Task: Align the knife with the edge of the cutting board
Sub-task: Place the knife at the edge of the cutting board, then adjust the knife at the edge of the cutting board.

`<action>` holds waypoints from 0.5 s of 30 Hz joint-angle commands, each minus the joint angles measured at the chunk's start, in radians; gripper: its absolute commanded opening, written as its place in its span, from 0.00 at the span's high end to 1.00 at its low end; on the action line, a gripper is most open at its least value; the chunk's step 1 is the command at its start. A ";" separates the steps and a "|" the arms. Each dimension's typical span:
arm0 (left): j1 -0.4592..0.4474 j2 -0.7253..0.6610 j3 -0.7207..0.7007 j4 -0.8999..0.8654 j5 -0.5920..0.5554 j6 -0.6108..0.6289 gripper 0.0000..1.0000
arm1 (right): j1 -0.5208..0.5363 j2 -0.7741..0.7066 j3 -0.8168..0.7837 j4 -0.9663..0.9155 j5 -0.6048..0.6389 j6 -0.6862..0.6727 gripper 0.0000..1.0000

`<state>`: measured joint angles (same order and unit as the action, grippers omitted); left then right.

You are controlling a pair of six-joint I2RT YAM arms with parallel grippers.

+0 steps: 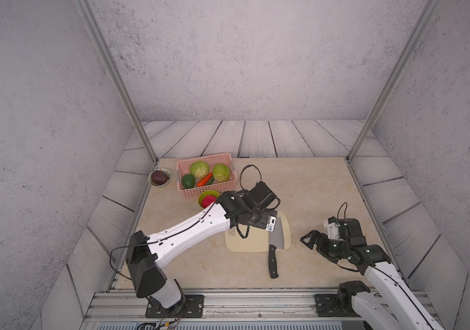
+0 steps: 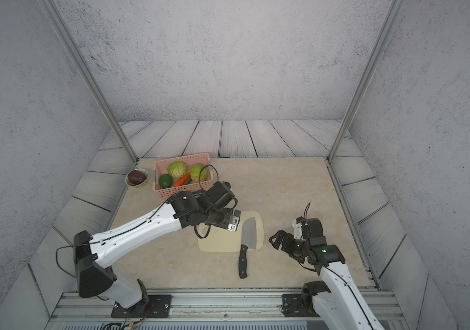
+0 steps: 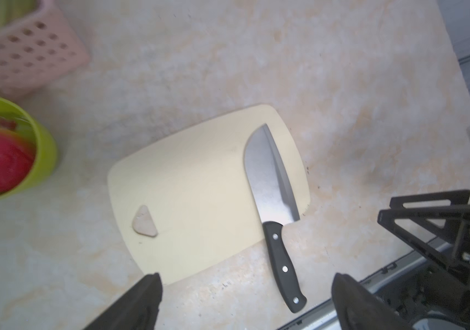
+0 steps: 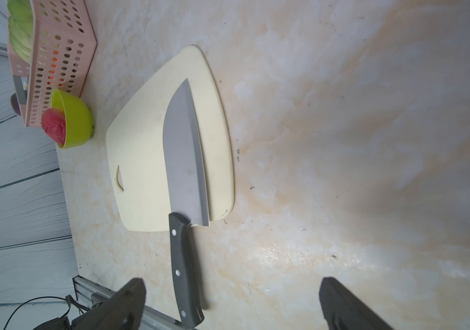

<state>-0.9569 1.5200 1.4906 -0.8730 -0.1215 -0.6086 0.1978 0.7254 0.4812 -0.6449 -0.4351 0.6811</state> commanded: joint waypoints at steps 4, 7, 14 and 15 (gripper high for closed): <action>0.203 -0.149 -0.089 0.131 0.004 0.095 0.02 | 0.190 0.038 0.067 0.031 0.155 0.080 0.01; 0.279 -0.177 -0.132 0.173 -0.020 0.112 0.02 | 0.262 0.064 0.082 0.041 0.209 0.114 0.01; 0.383 -0.240 -0.319 0.267 -0.133 0.121 0.02 | 0.373 0.095 0.082 0.048 0.295 0.177 0.01; 0.395 -0.250 -0.340 0.275 -0.132 0.115 0.02 | 0.394 0.100 0.084 0.039 0.314 0.181 0.01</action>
<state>-0.5877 1.3029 1.2022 -0.6434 -0.2001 -0.5110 0.5495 0.8112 0.5461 -0.5896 -0.2047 0.8230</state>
